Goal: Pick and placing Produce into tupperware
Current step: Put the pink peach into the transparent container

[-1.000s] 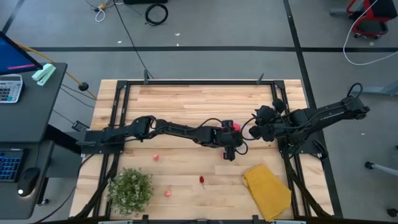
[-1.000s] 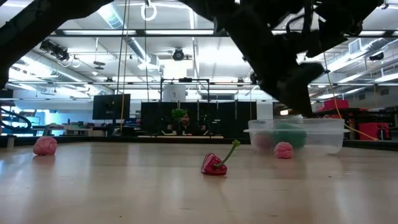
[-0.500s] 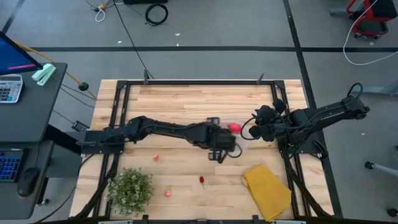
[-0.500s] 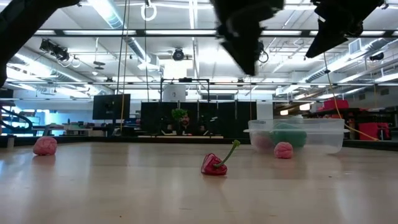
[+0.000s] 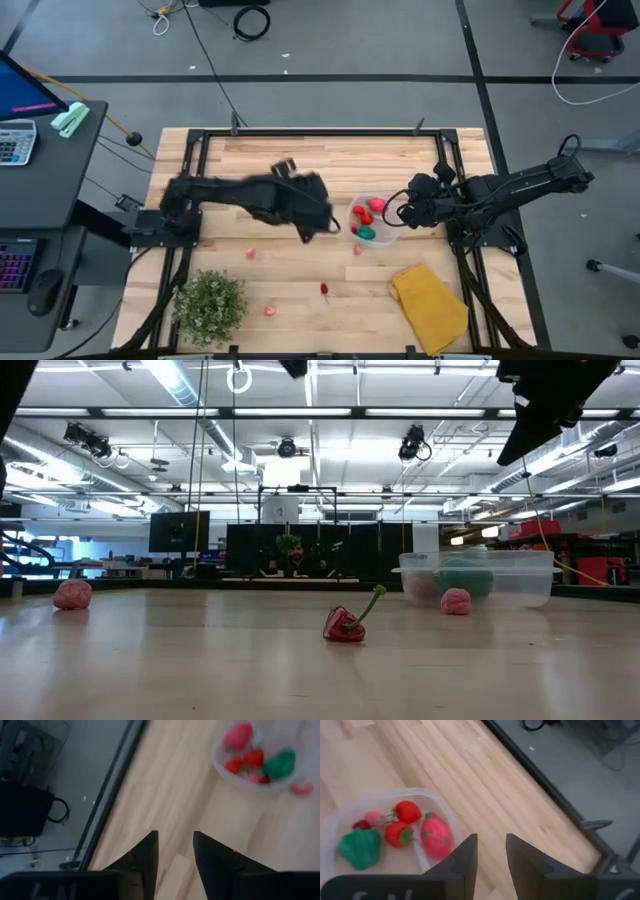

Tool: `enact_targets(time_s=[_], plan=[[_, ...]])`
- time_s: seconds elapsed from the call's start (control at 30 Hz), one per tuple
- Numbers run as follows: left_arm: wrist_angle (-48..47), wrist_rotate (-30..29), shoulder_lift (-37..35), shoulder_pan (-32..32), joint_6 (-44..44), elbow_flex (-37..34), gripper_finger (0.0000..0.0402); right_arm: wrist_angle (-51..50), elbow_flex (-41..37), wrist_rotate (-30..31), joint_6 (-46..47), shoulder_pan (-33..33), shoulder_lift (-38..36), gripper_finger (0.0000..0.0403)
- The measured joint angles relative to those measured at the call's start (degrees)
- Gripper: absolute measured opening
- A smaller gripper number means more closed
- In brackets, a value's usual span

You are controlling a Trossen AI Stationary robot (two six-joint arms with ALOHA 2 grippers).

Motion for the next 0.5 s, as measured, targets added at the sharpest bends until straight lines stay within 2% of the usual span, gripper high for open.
enact_targets(time_s=[0.23,0.37,0.5], plan=[[-0.2,-2.3,-10.4,0.4,-1.0,-0.2,0.0110,0.1,0.0,-1.0,6.4,-1.9,0.0,0.0110],[-0.1,-3.1,-12.9,0.5,-2.1,-0.1,0.0105,0.2,0.0,-1.1,4.9,-1.9,-0.2,0.0110],[-0.2,-3.2,-13.7,0.5,-0.1,-0.2,0.0103,2.1,0.0,0.6,7.7,-1.9,-0.2,0.0110]])
